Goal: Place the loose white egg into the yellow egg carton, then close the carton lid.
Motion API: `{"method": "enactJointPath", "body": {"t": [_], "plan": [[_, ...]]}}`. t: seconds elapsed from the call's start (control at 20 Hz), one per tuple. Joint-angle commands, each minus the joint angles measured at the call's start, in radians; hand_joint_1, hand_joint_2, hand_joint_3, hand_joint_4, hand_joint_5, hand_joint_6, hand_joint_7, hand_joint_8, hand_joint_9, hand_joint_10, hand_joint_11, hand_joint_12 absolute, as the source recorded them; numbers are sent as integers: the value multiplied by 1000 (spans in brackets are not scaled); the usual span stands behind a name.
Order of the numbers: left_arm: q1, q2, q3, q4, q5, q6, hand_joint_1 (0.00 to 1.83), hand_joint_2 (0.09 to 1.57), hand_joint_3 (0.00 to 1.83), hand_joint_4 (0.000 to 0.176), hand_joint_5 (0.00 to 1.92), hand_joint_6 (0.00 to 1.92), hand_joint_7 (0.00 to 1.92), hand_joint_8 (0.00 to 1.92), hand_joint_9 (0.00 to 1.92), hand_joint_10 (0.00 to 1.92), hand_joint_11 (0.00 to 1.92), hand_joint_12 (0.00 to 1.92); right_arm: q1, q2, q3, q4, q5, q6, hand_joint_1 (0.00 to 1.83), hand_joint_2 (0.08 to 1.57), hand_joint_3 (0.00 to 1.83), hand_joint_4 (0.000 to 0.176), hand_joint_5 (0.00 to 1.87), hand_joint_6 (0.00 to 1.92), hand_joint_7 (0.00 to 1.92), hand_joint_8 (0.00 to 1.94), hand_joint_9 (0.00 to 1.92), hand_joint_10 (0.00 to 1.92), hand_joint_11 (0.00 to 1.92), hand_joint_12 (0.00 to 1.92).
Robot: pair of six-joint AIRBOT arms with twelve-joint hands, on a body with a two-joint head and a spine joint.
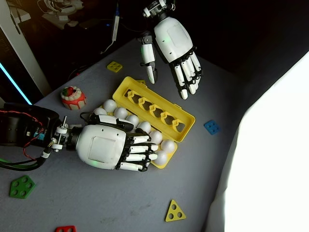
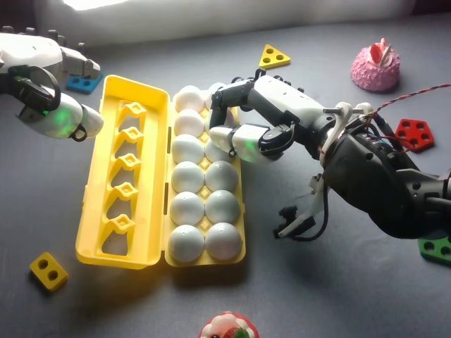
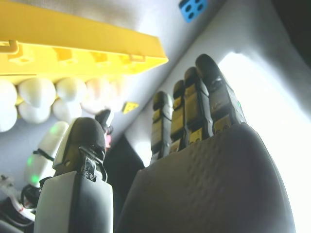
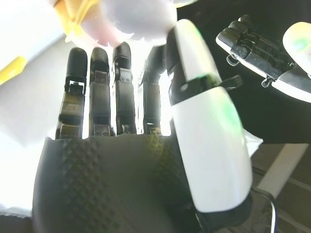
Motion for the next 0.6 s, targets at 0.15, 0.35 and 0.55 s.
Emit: {"method": "enactJointPath", "body": {"t": [0.15,0.35,0.55], "plan": [[-18,-3,9,34,27,3,478,1306,0,48,178,1,116,1,150,3,0,640,9,6,1,-57,85,9,678,1052,0,9,213,73,256,0,235,3,0,906],[-42,-5,24,-3,-4,3,447,1312,1,45,192,3,128,2,156,4,0,669,40,59,-36,-61,85,9,478,962,0,9,93,0,156,0,189,0,0,920],[-61,-22,58,-61,-38,-76,492,1306,0,48,195,3,133,2,163,3,0,648,53,140,-102,-94,84,-13,485,940,0,3,48,1,112,0,151,0,0,856]]}}
